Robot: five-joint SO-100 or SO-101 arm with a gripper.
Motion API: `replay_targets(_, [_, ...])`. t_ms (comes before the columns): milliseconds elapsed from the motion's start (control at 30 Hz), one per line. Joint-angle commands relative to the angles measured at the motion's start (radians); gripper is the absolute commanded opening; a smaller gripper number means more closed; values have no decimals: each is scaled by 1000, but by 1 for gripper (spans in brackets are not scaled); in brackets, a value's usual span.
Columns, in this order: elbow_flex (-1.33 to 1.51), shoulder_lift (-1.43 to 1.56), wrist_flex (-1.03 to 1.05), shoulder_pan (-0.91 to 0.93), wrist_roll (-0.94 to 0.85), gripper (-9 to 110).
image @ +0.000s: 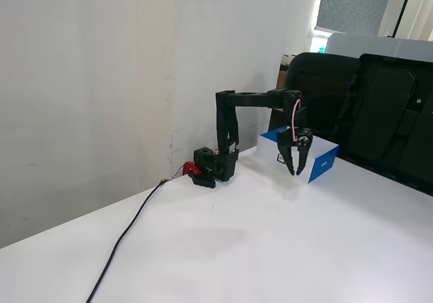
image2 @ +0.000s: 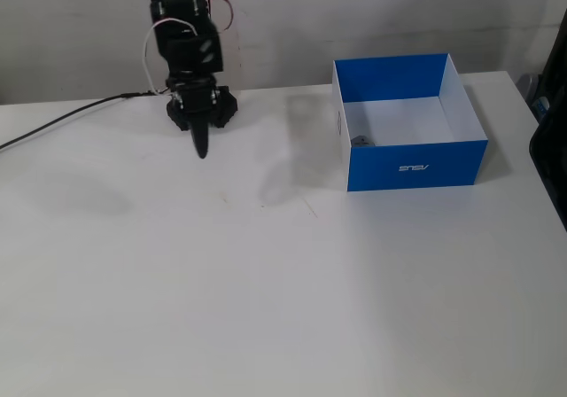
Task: Grasp the gray block and put it in the box.
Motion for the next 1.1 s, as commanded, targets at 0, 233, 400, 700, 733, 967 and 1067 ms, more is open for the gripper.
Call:
replay_targets(0, [163, 193, -115, -41, -97, 0])
replay_targets(233, [534, 425, -356, -107, -258, 0])
replay_targets(400, [684, 543, -480, -117, -380, 0])
replay_targets(700, [953, 749, -667, -92, -537, 0])
replay_targets(733, [977, 762, -690, -91, -529, 0])
replay_targets(967, [1324, 1101, -805, -71, -509, 0])
replay_targets(1067, [1466, 1359, -772, -66, -494, 0])
